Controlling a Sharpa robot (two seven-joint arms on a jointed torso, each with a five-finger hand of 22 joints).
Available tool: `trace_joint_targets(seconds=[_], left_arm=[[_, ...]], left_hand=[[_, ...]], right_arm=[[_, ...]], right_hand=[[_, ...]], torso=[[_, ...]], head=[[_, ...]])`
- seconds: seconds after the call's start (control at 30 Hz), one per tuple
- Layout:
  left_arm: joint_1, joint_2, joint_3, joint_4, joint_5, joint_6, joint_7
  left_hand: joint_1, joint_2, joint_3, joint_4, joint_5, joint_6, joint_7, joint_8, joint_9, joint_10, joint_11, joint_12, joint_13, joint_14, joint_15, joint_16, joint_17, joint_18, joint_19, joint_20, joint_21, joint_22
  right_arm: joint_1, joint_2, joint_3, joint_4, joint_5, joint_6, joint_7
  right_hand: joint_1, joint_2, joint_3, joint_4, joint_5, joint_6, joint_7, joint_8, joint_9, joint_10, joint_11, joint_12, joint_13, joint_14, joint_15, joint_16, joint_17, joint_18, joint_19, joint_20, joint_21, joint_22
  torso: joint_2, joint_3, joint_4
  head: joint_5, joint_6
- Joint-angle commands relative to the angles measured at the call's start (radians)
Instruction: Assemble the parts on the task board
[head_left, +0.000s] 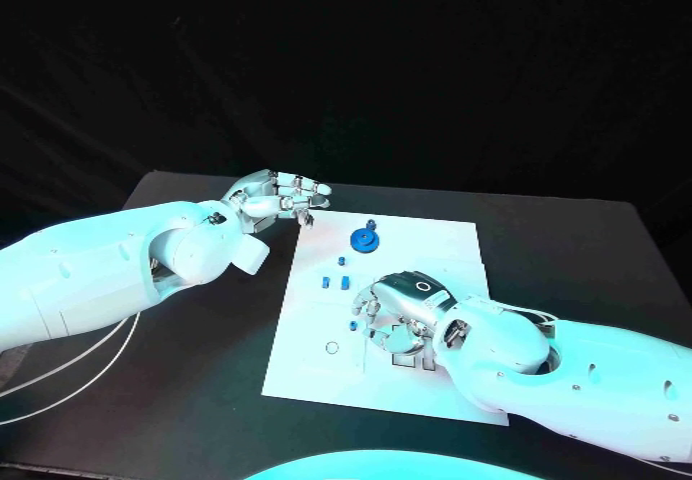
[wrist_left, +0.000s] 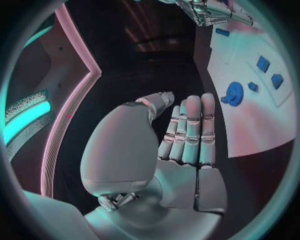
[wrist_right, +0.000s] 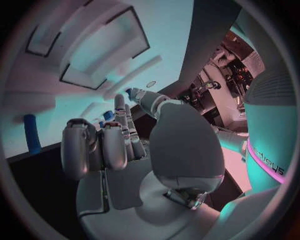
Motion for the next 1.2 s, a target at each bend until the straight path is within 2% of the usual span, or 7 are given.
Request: trace_joint_targets(seconds=[0.03,0.37,0.57,0.67,0.73,1.03,1.2], left_arm=[[0.001,0.000,0.000,0.001,-0.002,0.019,0.002],[0.001,-0.001,0.000,0.001,-0.002,0.021,0.001],[0.001,0.000,-0.001,0.000,-0.002,0.024,0.001],[0.001,0.001,-0.001,0.000,-0.002,0.025,0.001],[0.001,0.001,-0.002,-0.001,-0.002,0.025,0.001],[0.001,0.001,-0.002,-0.001,-0.002,0.026,0.000],[0.001,0.001,-0.002,-0.002,-0.006,0.024,-0.002]], left_hand=[[-0.005,0.008,-0.005,0.000,0.001,-0.006,0.000,0.001,-0.002,-0.008,0.001,0.003,-0.001,-0.008,0.000,-0.007,-0.001,0.014,0.000,0.007,-0.006,-0.001],[-0.006,0.008,-0.006,0.001,0.001,-0.006,0.000,0.001,-0.002,-0.008,0.001,0.003,-0.001,-0.008,0.000,-0.007,-0.002,0.014,0.000,0.007,-0.006,-0.001],[-0.006,0.008,-0.006,0.001,0.001,-0.006,0.000,0.001,-0.002,-0.008,0.001,0.003,-0.001,-0.008,0.000,-0.007,-0.002,0.014,0.000,0.007,-0.006,-0.001],[-0.006,0.008,-0.006,0.001,0.001,-0.006,0.000,0.001,-0.002,-0.008,0.001,0.003,-0.001,-0.008,0.000,-0.007,-0.002,0.014,0.000,0.007,-0.006,-0.001],[-0.006,0.008,-0.006,0.001,0.001,-0.006,0.000,0.001,-0.002,-0.008,0.001,0.003,-0.001,-0.008,0.000,-0.007,-0.002,0.014,0.000,0.007,-0.006,-0.001],[-0.006,0.008,-0.007,0.001,0.000,-0.007,0.000,0.002,-0.001,-0.009,0.001,0.006,-0.001,-0.009,0.000,-0.007,-0.002,0.015,-0.001,0.008,-0.008,-0.002],[-0.006,0.008,-0.007,0.001,0.000,-0.007,0.000,0.002,-0.001,-0.009,0.001,0.006,-0.001,-0.009,0.000,-0.007,-0.002,0.015,-0.001,0.008,-0.008,-0.002]], right_arm=[[0.015,-0.028,0.004,0.024,0.004,-0.028,-0.009],[0.110,-0.165,0.016,0.044,0.046,-0.002,-0.009],[0.130,-0.200,0.017,0.013,0.058,0.028,0.013],[0.132,-0.206,0.017,0.001,0.060,0.051,0.020],[0.133,-0.207,0.017,-0.005,0.062,0.069,0.022],[0.123,-0.201,0.015,-0.028,0.062,0.146,0.021],[0.112,-0.192,0.014,-0.032,0.070,0.140,0.026]], right_hand=[[-0.003,-0.014,-0.011,0.002,-0.005,-0.007,0.002,-0.004,-0.001,-0.009,0.001,0.002,0.002,0.031,0.005,-0.006,-0.004,0.001,0.017,0.005,-0.006,0.188],[-0.013,-0.021,-0.086,-0.003,0.011,-0.010,-0.001,-0.010,0.001,-0.049,0.003,0.003,0.002,0.030,0.008,-0.006,-0.005,0.004,0.012,0.005,-0.025,0.182],[0.130,0.056,-0.485,0.099,0.038,-0.032,-0.016,-0.050,-0.007,-0.192,0.030,0.039,-0.034,0.020,0.027,-0.018,-0.033,0.031,-0.037,0.024,-0.183,0.130],[0.232,0.053,-0.623,0.233,0.048,-0.046,-0.031,-0.070,-0.009,-0.250,0.041,0.057,-0.062,0.012,0.040,-0.026,-0.051,0.045,-0.058,0.032,-0.270,0.096],[0.243,0.034,-0.665,0.244,0.048,-0.058,-0.038,-0.080,-0.010,-0.274,0.045,0.061,-0.074,0.009,0.041,-0.027,-0.055,0.050,-0.066,0.035,-0.306,0.082],[0.246,0.021,-0.730,0.246,0.045,-0.081,-0.050,-0.096,-0.011,-0.307,0.052,0.073,-0.093,0.009,0.047,-0.023,-0.051,0.054,-0.068,0.040,-0.339,0.067],[0.255,0.071,-0.690,0.242,0.030,-0.043,-0.023,-0.081,-0.001,-0.246,0.034,0.118,-0.098,0.014,0.032,-0.021,-0.052,0.052,-0.052,0.028,-0.325,0.070]], torso=[[0.000,-0.0008,0.0005],[-0.002,-0.0026,-0.0014],[0.000,0.0002,-0.0010],[0.001,0.0007,-0.0002],[0.001,0.0010,-0.0006],[0.000,-0.0008,0.0016],[0.000,-0.0010,0.0013]], head=[[-0.003,0.003],[-0.029,0.017],[-0.035,0.022],[-0.037,0.023],[-0.037,0.023],[-0.036,0.019],[-0.036,0.017]])
